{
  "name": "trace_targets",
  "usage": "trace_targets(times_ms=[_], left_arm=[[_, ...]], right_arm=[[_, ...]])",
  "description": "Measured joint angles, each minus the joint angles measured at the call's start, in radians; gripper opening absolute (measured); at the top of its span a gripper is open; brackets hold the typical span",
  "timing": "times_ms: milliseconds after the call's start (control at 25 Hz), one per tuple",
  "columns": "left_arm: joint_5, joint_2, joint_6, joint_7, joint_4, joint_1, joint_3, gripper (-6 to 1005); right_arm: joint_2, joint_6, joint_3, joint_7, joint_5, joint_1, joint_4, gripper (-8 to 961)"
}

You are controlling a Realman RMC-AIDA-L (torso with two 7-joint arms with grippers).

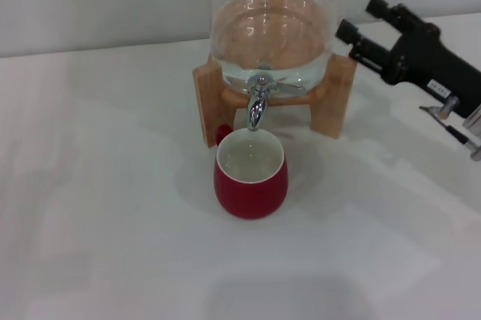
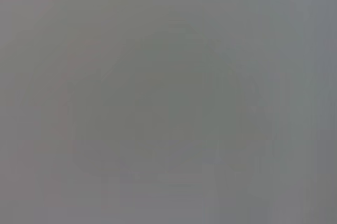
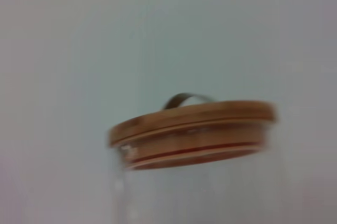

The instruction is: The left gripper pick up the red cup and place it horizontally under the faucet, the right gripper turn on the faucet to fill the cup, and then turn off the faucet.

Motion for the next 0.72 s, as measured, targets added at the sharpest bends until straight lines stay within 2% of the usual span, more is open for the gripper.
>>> trace_targets(times_ms=[320,560,720], left_arm=[[-0.006,0.0,-0.002,0.0,0.0,0.005,-0.005,869],[-0.015,-0.003,0.0,0.0,0.0,0.008,-0.008,869],[-0.042,-0.005,0.004,0.0,0.003,0.018,-0.009,869]], right_arm=[[-0.001,0.047,0.127,-0.033,0.0,-0.029,-0.001,796],[0.033,0.076,0.29,-0.128,0.003,-0.061,-0.006,796],[0.04,0.091,0.383,-0.162,0.007,-0.071,0.0,796]])
